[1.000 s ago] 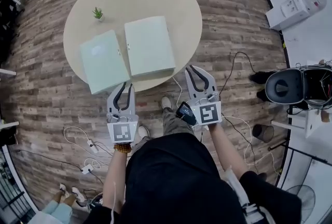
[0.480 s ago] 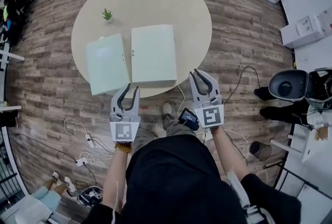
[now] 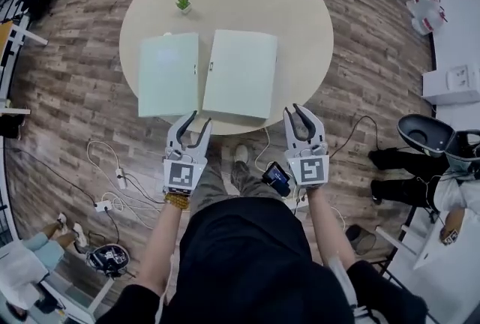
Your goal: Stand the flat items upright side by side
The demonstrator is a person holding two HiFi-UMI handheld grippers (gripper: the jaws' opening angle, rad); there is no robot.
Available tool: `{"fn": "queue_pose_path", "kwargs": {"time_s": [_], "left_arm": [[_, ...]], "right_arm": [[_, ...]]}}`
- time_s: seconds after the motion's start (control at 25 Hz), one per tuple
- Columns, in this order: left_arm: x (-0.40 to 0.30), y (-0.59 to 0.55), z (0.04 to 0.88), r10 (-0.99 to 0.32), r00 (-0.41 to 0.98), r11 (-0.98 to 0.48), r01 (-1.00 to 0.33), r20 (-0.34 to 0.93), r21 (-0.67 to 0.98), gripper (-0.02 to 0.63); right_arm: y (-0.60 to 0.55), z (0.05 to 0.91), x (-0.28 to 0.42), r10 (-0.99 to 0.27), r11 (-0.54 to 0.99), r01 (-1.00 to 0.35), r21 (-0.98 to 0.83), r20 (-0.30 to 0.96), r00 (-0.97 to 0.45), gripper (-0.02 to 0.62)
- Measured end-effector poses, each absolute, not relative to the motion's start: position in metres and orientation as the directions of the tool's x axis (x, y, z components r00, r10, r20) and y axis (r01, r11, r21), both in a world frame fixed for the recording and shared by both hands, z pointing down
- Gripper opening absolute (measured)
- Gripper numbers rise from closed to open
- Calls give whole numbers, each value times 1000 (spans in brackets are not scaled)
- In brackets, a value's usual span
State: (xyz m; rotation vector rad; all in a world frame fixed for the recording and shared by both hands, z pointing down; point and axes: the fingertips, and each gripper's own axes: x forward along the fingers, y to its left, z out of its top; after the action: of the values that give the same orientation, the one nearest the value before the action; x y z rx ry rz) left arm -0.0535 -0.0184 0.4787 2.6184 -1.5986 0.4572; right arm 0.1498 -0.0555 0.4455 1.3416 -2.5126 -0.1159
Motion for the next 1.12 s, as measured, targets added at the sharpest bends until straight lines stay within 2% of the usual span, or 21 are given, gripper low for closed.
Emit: {"fn": "queue_pose_path", "kwargs": {"time_s": [1.12], "left_arm": [[-66, -74, 590, -769, 463, -504, -863, 441, 27, 195]], "right_arm": [[-85, 558, 143, -787, 542, -837, 74, 393, -475, 123]]}}
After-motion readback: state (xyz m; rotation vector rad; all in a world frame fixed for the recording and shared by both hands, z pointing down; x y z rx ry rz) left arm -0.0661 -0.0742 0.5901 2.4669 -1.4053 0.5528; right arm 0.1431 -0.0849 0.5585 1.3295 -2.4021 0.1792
